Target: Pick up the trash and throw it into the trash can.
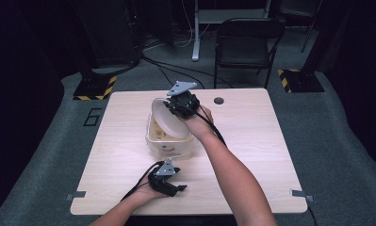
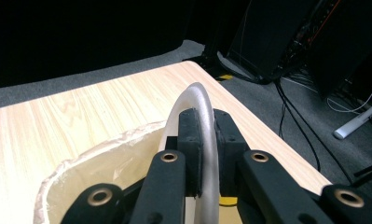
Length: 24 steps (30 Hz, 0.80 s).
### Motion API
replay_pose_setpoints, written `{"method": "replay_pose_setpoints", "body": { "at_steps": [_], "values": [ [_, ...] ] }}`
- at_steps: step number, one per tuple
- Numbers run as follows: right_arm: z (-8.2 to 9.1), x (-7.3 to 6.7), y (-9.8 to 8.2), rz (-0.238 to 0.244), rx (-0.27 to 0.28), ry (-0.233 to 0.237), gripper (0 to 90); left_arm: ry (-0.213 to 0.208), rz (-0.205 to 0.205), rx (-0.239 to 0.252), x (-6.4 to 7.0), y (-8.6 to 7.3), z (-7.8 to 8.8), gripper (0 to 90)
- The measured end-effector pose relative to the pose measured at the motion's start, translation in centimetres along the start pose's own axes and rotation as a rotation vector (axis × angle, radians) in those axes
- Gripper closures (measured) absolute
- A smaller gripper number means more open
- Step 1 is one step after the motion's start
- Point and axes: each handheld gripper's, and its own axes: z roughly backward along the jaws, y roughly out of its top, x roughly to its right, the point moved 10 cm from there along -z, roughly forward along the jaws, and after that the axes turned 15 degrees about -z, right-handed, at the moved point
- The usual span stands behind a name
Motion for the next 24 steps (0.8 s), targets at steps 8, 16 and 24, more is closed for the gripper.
{"method": "replay_pose_setpoints", "body": {
  "at_steps": [8, 16, 24],
  "values": [
    [-1.1, 0.3, -1.5, 0.003, -0.025, -0.009, 83.1, 0.0, 0.0, 0.0, 0.0, 0.0, 0.0, 25.4],
    [-1.7, 0.5, -3.3, 0.018, -0.056, -0.023, 83.0, -0.001, 0.007, 0.003, 0.1, 0.0, 0.0, 25.4],
    [-2.3, 0.3, -4.3, 0.018, -0.071, -0.016, 83.0, -0.003, 0.01, 0.004, 0.1, 0.1, 0.0, 25.4]
  ]
}}
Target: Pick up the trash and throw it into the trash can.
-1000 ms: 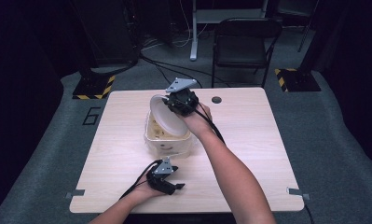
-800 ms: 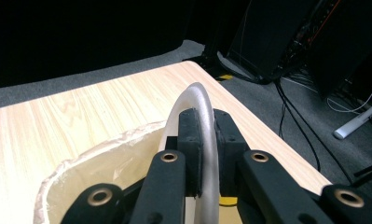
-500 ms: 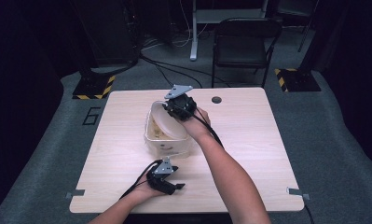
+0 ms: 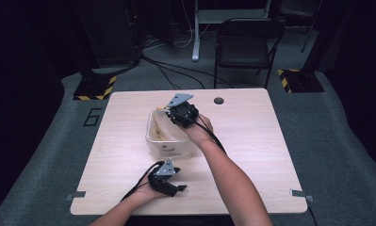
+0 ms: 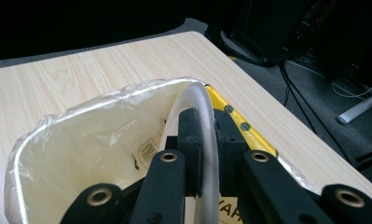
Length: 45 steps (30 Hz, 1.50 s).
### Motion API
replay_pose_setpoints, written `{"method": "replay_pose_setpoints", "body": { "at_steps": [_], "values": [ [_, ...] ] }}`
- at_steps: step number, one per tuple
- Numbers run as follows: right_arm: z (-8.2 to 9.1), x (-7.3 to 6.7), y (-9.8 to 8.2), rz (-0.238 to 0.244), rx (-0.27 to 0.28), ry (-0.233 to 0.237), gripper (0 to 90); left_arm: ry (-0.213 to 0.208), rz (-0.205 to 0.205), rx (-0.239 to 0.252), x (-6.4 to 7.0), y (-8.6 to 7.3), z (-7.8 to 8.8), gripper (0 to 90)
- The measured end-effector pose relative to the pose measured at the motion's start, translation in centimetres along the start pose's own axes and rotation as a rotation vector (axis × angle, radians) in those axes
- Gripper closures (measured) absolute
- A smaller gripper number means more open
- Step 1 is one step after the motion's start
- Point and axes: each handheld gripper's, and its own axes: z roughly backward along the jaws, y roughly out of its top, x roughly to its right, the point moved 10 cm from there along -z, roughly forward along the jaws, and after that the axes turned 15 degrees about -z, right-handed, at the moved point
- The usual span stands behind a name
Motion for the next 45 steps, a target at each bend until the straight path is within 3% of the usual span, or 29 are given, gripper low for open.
{"method": "replay_pose_setpoints", "body": {
  "at_steps": [3, 5, 8, 13, 19, 28, 36, 45],
  "values": [
    [-0.2, -0.2, -0.5, -0.012, -0.007, 0.006, 82.2, 0.0, 0.0, 0.0, 0.0, 0.0, 0.0, 25.5],
    [-0.1, -0.3, -0.9, -0.037, -0.02, 0.018, 75.8, 0.002, -0.002, -0.001, 0.0, 0.0, 0.0, 25.4],
    [0.0, -0.2, -1.1, -0.036, -0.026, 0.017, 72.6, 0.001, -0.002, -0.001, 0.0, 0.0, 0.0, 25.4],
    [0.6, -0.1, -1.2, -0.071, -0.021, 0.017, 64.6, -0.004, 0.0, -0.003, 0.0, 0.0, 0.0, 25.5],
    [1.7, -0.2, -1.3, -0.079, -0.002, 0.024, 57.7, 0.002, -0.004, -0.003, -0.1, 0.0, 0.0, 25.5],
    [3.8, 0.0, -2.2, -0.106, 0.021, 0.024, 53.6, 0.003, -0.006, -0.007, -0.1, -0.1, 0.0, 25.5],
    [6.3, 0.5, -3.3, -0.09, 0.048, 0.028, 52.9, 0.003, -0.005, -0.006, -0.1, -0.1, 0.0, 25.4],
    [8.9, 1.2, -4.9, -0.102, 0.063, 0.012, 52.4, 0.0, -0.004, -0.01, -0.1, -0.1, 0.0, 25.4]
  ]
}}
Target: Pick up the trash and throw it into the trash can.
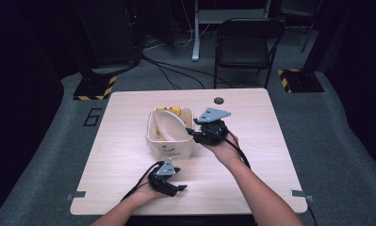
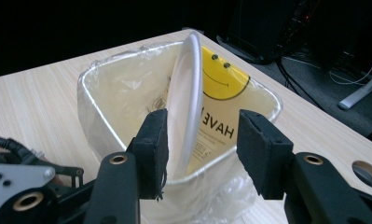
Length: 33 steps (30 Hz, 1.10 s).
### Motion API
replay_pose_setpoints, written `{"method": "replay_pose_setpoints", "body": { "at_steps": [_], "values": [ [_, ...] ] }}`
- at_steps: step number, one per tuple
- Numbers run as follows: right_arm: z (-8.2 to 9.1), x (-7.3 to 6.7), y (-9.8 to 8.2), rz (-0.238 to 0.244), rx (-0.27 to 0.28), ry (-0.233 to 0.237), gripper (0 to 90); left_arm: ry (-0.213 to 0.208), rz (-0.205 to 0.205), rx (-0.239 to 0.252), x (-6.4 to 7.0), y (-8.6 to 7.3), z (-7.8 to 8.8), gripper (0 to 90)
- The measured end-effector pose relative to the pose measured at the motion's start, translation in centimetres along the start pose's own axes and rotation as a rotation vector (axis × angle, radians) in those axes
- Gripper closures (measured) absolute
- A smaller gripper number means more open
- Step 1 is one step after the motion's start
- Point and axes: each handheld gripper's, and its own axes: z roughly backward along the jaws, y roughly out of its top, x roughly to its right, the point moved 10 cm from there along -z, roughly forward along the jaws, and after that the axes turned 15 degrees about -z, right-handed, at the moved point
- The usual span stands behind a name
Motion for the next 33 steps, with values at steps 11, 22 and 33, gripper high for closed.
{"method": "replay_pose_setpoints", "body": {
  "at_steps": [11, 22, 33],
  "values": [
    [1.2, 1.2, -2.5, -0.025, 0.004, -0.025, 52.0, -0.003, 0.0, 0.0, 0.0, 0.0, 0.0, 25.4],
    [2.0, 2.3, -6.3, -0.052, -0.007, -0.057, 51.9, -0.002, 0.0, 0.0, 0.0, 0.0, 0.0, 25.4],
    [2.8, 3.3, -10.1, -0.066, -0.018, -0.102, 51.6, -0.001, 0.0, 0.0, 0.0, 0.0, 0.0, 25.5]
  ]
}}
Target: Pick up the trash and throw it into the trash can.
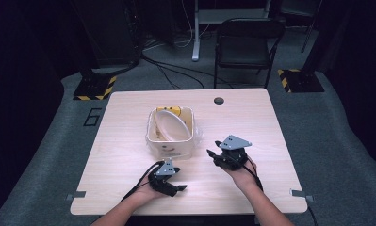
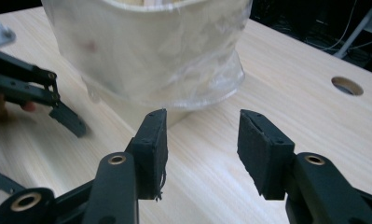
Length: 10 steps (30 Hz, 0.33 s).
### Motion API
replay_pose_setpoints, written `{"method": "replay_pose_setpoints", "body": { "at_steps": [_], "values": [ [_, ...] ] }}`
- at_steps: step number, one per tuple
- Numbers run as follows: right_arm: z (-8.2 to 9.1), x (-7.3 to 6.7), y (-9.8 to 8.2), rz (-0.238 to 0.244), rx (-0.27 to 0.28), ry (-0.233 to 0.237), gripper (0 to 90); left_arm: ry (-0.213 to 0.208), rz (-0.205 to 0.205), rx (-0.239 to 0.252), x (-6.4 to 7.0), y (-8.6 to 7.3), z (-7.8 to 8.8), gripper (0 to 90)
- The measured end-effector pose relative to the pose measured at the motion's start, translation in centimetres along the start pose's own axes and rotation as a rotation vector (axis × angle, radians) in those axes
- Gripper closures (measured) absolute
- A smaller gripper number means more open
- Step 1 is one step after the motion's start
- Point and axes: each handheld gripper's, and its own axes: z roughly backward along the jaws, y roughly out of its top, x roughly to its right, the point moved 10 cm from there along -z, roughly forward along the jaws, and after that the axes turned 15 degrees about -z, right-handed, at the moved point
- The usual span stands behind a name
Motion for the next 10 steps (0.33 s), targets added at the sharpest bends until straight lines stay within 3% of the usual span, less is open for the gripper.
{"method": "replay_pose_setpoints", "body": {
  "at_steps": [10],
  "values": [
    [0.0, 0.4, -2.9, 0.009, -0.014, -0.025, 51.3, 0.0, 0.0, 0.0, 0.0, 0.0, 0.0, 25.4]
  ]
}}
